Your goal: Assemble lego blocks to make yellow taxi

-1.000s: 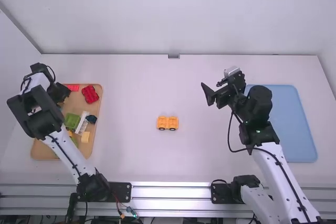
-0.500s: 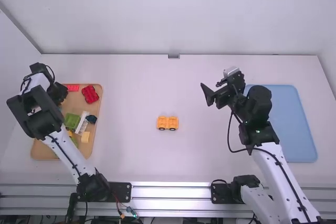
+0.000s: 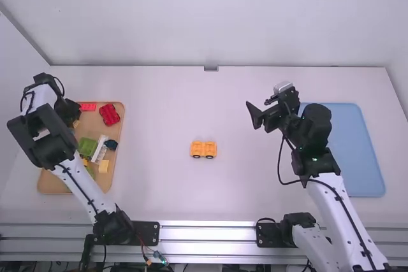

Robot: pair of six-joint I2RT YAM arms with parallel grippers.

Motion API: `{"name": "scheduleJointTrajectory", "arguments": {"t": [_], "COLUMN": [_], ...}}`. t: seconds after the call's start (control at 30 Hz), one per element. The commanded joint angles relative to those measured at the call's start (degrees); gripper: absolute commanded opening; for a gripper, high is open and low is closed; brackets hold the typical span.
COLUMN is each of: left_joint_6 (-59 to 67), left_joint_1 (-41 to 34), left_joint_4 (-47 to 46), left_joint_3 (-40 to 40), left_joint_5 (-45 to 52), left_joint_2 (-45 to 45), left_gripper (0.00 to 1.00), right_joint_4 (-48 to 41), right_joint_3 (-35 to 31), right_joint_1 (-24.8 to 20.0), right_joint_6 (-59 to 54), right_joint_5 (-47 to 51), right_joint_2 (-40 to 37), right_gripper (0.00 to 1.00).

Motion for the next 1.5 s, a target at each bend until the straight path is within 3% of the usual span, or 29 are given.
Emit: {"name": "scheduleJointTrajectory", "arguments": {"t": [0.0,0.17,0.33,0.57,0.8,0.97,1.17,1.47], "left_joint_6": [-2.49,-4.59,-16.48,-31.17,-64.00,-66.53,-78.95,-76.87], "left_joint_1": [-1.18,-4.83,-11.23,-26.32,-42.97,-50.77,-54.25,-54.51], "left_joint_4": [-1.64,-4.70,-7.82,-6.80,-10.82,-3.21,-1.60,11.15], "left_joint_3": [1.25,-1.20,-7.37,-19.19,-27.06,-31.21,-35.89,-43.95], "left_joint_5": [0.22,-0.44,-7.91,-7.15,-2.54,-1.07,2.93,3.34], "left_joint_2": [-4.13,-9.77,-16.83,-25.66,-26.97,-26.93,-26.86,-26.86], "left_gripper": [0.02,0.02,0.02,0.02,0.02,0.02,0.02,0.02], "right_joint_4": [0.07,-0.98,-2.62,-4.44,-5.35,-5.73,-6.51,-7.54], "right_joint_3": [2.14,2.14,2.14,2.14,2.14,2.14,2.14,2.14], "right_joint_1": [0.31,0.31,0.39,0.55,0.55,1.97,3.32,3.32], "right_joint_6": [0.15,0.13,0.15,0.15,0.13,0.13,0.13,0.39], "right_joint_5": [-0.17,-0.17,-0.17,-0.20,-0.17,-0.17,-0.15,-0.17], "right_joint_2": [-0.22,-1.49,-3.13,-4.22,-4.22,-4.20,-4.13,-4.09], "right_gripper": [0.99,0.99,0.99,0.99,0.99,0.99,0.99,0.99]}}
